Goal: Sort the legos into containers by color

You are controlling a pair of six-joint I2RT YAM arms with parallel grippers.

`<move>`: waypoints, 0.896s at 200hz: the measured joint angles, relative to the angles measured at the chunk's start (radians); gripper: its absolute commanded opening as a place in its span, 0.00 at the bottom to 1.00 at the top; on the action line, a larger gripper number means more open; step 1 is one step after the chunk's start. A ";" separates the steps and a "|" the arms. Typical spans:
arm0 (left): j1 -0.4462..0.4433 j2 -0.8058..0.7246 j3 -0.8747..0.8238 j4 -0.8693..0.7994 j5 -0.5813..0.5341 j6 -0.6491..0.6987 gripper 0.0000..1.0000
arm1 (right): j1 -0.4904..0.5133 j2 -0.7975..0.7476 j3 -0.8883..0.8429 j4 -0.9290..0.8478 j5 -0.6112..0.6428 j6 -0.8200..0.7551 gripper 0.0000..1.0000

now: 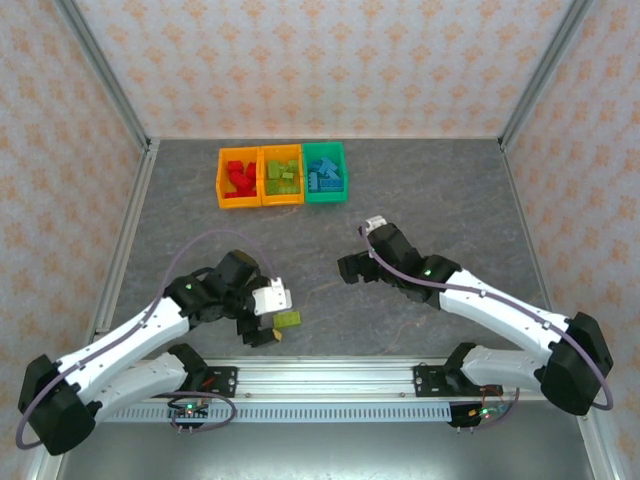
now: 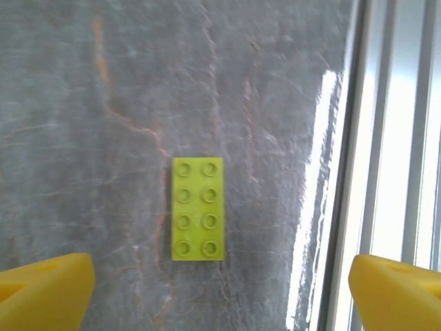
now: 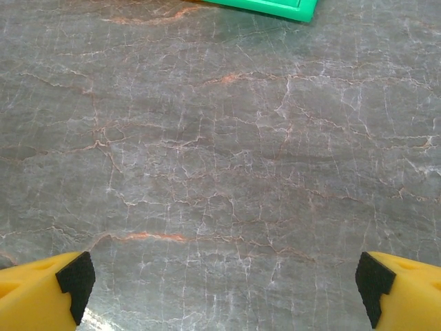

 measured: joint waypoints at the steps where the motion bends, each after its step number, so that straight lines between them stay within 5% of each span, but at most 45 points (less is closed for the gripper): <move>1: -0.002 0.003 0.000 0.001 -0.001 0.003 0.97 | 0.000 -0.001 0.000 -0.001 0.000 0.000 0.99; 69: -0.101 0.317 -0.003 0.159 -0.110 0.073 0.96 | 0.000 -0.026 -0.001 -0.047 0.004 0.023 0.99; 109: -0.104 0.486 0.044 0.195 -0.167 0.082 0.72 | 0.000 -0.026 -0.001 -0.056 0.008 0.024 0.99; 134: -0.109 0.529 0.081 0.199 -0.183 0.086 0.47 | 0.000 -0.026 0.000 -0.060 0.014 0.027 0.99; 179: -0.114 0.548 0.105 0.195 -0.191 0.070 0.24 | 0.000 -0.028 -0.002 -0.072 0.019 0.027 0.99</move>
